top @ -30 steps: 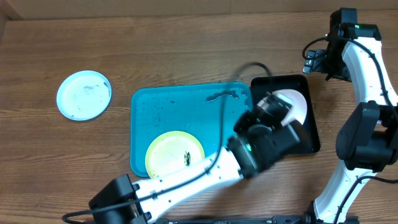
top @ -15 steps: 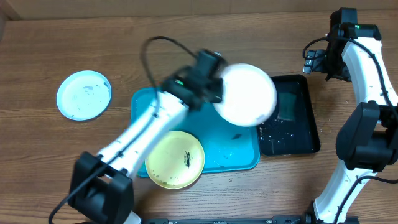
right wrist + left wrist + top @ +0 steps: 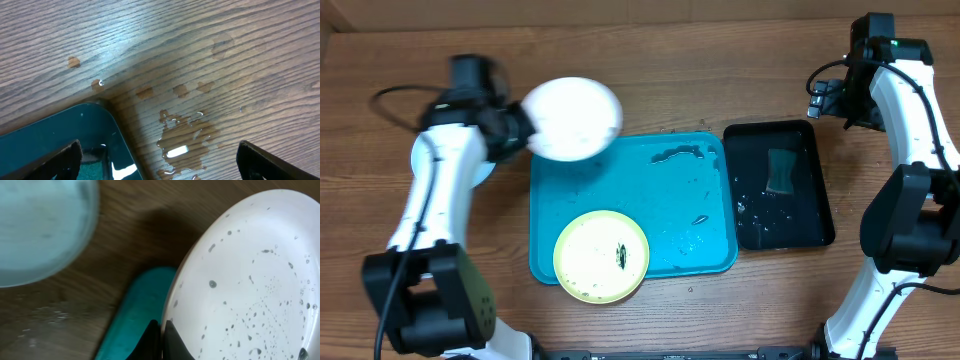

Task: Clean dirty plates on tray and stack at the side
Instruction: 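Carry the white plate left and set it on the light-blue plate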

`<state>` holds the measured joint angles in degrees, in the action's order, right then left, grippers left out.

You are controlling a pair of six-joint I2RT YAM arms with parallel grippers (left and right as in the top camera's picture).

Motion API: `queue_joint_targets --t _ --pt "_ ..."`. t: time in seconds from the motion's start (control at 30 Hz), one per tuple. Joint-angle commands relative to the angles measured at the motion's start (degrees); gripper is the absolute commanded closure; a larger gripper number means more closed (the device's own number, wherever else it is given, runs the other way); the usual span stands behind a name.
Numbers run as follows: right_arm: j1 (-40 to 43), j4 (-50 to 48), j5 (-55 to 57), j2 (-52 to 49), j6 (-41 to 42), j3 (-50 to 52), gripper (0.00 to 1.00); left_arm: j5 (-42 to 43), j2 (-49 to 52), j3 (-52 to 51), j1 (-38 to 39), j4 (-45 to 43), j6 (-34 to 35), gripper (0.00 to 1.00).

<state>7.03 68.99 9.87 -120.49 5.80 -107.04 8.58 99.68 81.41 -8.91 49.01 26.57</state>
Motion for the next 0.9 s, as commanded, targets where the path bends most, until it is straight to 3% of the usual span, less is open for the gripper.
queue_joint_targets --t 0.0,0.37,0.6,0.87 --pt "-0.2 -0.2 0.4 1.0 0.3 -0.5 0.00 -0.3 0.3 0.4 -7.1 1.6 -1.3 0.96" --pt "-0.2 -0.2 0.4 1.0 0.3 -0.5 0.00 -10.7 0.3 -3.8 -22.8 -1.6 0.9 0.96" --pt "-0.2 -0.2 0.4 1.0 0.3 -0.5 0.00 -10.6 0.3 -10.8 -23.7 -12.8 0.9 0.96" --pt "-0.2 -0.2 0.4 1.0 0.3 -0.5 0.00 -12.2 0.3 -12.3 -23.7 -17.9 0.8 0.96"
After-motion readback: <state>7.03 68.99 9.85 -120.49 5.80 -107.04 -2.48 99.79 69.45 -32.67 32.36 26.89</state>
